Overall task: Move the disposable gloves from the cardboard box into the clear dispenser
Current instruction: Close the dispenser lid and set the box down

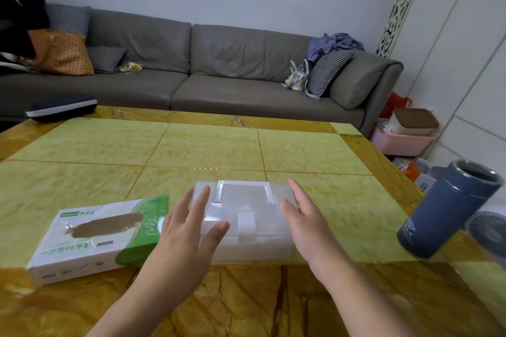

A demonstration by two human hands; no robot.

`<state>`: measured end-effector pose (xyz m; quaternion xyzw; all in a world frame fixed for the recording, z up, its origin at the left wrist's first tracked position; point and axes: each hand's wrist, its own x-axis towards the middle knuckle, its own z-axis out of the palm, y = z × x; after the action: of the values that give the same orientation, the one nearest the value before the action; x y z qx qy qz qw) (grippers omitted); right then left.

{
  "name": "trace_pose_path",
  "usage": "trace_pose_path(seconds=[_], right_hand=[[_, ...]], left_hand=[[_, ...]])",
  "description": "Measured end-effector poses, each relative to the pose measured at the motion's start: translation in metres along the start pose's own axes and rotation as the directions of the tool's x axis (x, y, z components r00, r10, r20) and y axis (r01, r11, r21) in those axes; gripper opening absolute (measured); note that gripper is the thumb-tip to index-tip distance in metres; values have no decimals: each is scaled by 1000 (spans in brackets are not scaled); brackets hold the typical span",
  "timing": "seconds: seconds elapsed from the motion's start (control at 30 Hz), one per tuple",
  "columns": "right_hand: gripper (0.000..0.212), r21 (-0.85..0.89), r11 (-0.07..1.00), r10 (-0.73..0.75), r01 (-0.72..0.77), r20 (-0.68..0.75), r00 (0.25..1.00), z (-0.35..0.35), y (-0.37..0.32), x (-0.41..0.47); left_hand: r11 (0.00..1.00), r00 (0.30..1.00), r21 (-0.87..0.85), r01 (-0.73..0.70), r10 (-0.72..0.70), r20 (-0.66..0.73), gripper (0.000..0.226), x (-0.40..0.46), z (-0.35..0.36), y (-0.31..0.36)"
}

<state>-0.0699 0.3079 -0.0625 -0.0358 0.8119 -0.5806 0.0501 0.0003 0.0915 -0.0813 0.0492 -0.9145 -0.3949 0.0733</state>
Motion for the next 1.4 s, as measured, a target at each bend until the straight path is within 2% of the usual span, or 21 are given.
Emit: trace_pose_path(seconds=[0.07, 0.13, 0.2, 0.23, 0.3, 0.37, 0.47, 0.73, 0.93, 1.13, 1.2, 1.27, 1.3, 1.37, 1.4], right_hand=[[54, -98, 995, -34, 31, -21, 999, 1, -1, 0], [54, -309, 945, -138, 106, -83, 987, 1, 0, -1], [54, -558, 800, -340, 221, -117, 933, 1, -3, -5], [53, -611, 739, -420, 283, -90, 903, 2, -6, -7], [52, -593, 701, -477, 396, 24, 879, 7, -13, -12], [55, -551, 691, -465, 467, 156, 872, 13, -15, -17], [60, -628, 572, -480, 528, 265, 836, 20, -11, -19], [66, -633, 572, -462, 522, 277, 843, 16, -12, -16], [67, -687, 496, -502, 532, 273, 821, 27, -4, -17], [69, -666, 528, -512, 527, 246, 823, 31, 4, -19], [69, -665, 529, -513, 527, 245, 823, 31, 5, -19], [68, -657, 540, -509, 527, 244, 825, 32, 5, -19], [68, -655, 541, -509, 528, 244, 825, 32, 4, -20], [67, -656, 534, -509, 533, 253, 823, 31, 3, -18], [66, -656, 536, -507, 531, 253, 824, 29, 3, -17]], left_hand=[[1000, 1000, 29, -5, 5, -14, 77, 0, -1, 1], [999, 1000, 40, -7, 7, -16, 80, 0, -1, 1], [999, 1000, 38, -9, 9, -13, 81, 0, -1, 0], [999, 1000, 36, -6, 6, -11, 81, 1, -1, 0], [999, 1000, 37, -7, 7, -11, 78, 1, -1, 0], [999, 1000, 43, -10, 10, -10, 77, 1, -1, 0], [999, 1000, 37, -9, 10, -10, 77, 2, 0, 0], [999, 1000, 39, -6, 7, -12, 75, 2, 0, 1], [999, 1000, 52, -5, 6, -22, 76, 2, -1, 2], [999, 1000, 44, -22, 22, 10, 81, -2, -12, 0], [996, 997, 91, -16, 23, -79, 76, -5, -23, -2], [965, 977, 243, 98, -47, -208, 66, -7, -34, -7], [925, 966, 323, 199, -130, -222, 63, -8, -37, -10], [842, 938, 414, 346, -320, -132, 62, -7, -39, -18], [821, 924, 438, 366, -377, -67, 63, -7, -37, -21]])
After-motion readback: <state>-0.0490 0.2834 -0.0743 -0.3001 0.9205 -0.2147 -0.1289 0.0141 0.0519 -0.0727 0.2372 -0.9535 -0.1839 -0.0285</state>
